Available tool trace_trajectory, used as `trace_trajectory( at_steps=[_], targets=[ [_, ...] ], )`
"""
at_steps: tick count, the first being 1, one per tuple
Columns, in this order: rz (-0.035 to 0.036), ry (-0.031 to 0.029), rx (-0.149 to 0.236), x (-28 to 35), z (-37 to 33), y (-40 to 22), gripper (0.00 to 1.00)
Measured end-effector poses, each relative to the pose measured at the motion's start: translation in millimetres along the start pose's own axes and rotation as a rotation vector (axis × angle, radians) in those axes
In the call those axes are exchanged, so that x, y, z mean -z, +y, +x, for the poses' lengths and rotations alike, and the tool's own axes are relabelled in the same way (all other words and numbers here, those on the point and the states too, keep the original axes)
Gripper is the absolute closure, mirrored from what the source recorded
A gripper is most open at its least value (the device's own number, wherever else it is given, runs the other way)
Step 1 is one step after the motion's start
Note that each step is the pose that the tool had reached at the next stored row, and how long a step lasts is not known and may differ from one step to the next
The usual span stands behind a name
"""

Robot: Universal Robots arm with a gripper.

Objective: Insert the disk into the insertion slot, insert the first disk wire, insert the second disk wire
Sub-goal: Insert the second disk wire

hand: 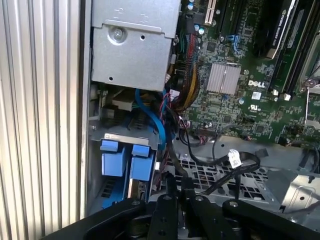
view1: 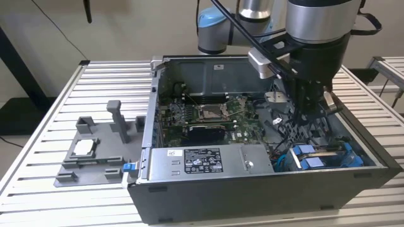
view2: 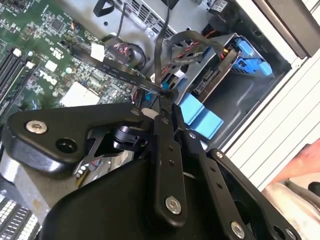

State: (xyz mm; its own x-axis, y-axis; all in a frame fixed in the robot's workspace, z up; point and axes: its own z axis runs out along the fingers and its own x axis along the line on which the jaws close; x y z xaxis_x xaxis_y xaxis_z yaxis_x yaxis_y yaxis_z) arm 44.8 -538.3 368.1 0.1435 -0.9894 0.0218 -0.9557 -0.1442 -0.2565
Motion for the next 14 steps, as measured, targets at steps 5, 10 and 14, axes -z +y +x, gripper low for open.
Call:
trace_trajectory(
  at_steps=[5, 10, 14],
  targets=[
    [-0.0086, -0.0032, 0.000, -4.7, 14.3, -6.1, 0.84],
    [-0.0217, -0.0085, -0.002, -10.5, 28.9, -10.9, 0.84],
    [-0.0234, -0.0150, -0.003, -17.0, 37.0, -16.8, 0.84]
  ],
)
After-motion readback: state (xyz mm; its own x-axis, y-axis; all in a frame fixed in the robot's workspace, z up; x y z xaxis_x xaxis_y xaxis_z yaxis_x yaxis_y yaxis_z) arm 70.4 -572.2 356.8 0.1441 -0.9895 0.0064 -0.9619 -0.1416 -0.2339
